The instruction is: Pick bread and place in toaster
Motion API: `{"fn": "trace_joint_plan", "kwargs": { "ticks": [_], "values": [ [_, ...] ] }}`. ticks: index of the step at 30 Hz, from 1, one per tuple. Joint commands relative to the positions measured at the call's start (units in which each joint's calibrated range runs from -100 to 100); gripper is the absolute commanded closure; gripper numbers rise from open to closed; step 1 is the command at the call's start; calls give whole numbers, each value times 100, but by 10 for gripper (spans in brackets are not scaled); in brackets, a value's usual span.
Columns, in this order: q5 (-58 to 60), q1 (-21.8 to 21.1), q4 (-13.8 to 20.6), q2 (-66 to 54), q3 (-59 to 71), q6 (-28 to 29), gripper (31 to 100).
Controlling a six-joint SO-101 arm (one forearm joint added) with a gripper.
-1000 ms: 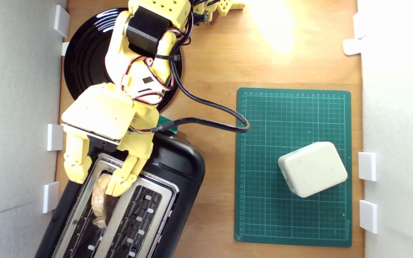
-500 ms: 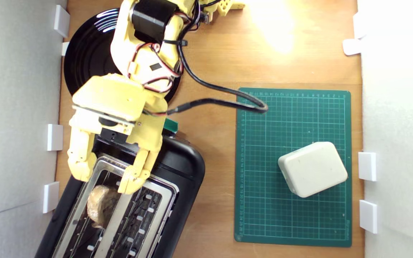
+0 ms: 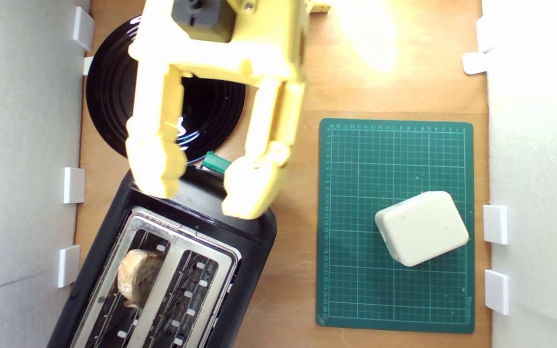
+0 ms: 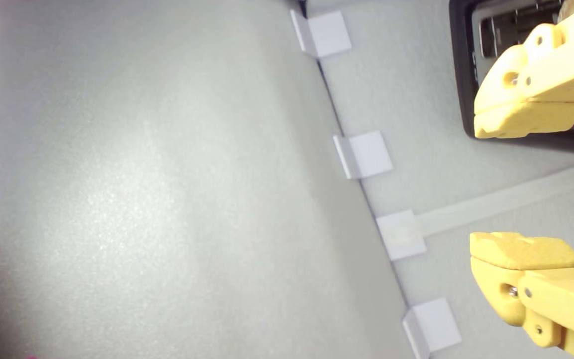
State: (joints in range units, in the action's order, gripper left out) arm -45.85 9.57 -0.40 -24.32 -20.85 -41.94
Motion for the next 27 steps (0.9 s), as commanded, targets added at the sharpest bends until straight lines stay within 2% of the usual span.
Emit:
{"fn": "trace_joint_plan", "kwargs": {
  "ticks": [1, 5, 10, 19, 27],
  "values": [
    [20, -392, 185, -497, 29, 911, 528],
    [20, -739, 167, -979, 592, 1638, 528],
    [20, -1239, 140, -1944, 1990, 2183, 528],
    [20, -1754, 122, -3741, 4886, 2120, 528],
    [20, -1988, 103, -4748, 6683, 2015, 528]
  ]
}}
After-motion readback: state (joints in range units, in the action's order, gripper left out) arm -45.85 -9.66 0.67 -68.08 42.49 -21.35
